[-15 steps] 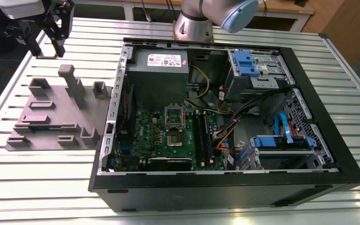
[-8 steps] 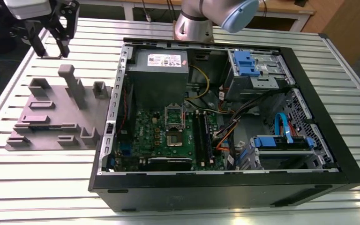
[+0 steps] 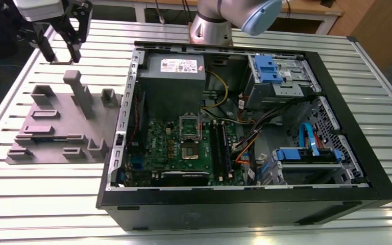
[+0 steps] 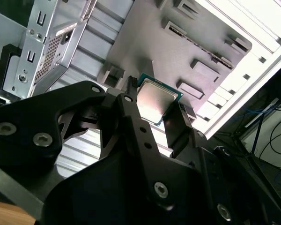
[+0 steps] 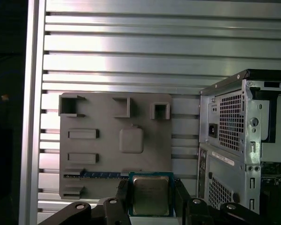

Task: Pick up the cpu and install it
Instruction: 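Pick up the cpu and move it towards the insertion slot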

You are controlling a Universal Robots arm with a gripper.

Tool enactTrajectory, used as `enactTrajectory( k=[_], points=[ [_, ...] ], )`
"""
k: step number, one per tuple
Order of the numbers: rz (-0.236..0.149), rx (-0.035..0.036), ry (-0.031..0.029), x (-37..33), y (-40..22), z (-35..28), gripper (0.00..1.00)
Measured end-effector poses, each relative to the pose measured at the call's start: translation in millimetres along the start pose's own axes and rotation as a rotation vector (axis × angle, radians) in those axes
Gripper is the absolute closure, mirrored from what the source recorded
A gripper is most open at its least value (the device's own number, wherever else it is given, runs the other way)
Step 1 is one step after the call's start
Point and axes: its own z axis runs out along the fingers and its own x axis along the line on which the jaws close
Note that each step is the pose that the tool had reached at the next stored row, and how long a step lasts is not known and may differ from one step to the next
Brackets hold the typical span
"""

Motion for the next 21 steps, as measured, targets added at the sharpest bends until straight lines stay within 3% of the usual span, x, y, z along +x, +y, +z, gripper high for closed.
enactTrajectory(
  k=[15, 21],
  points=[
    [0.000, 0.0000, 0.0000, -18.3, -0.4, -0.3, 0.53],
    [0.000, 0.0000, 0.0000, -18.9, -0.4, -0.3, 0.53]
  ],
)
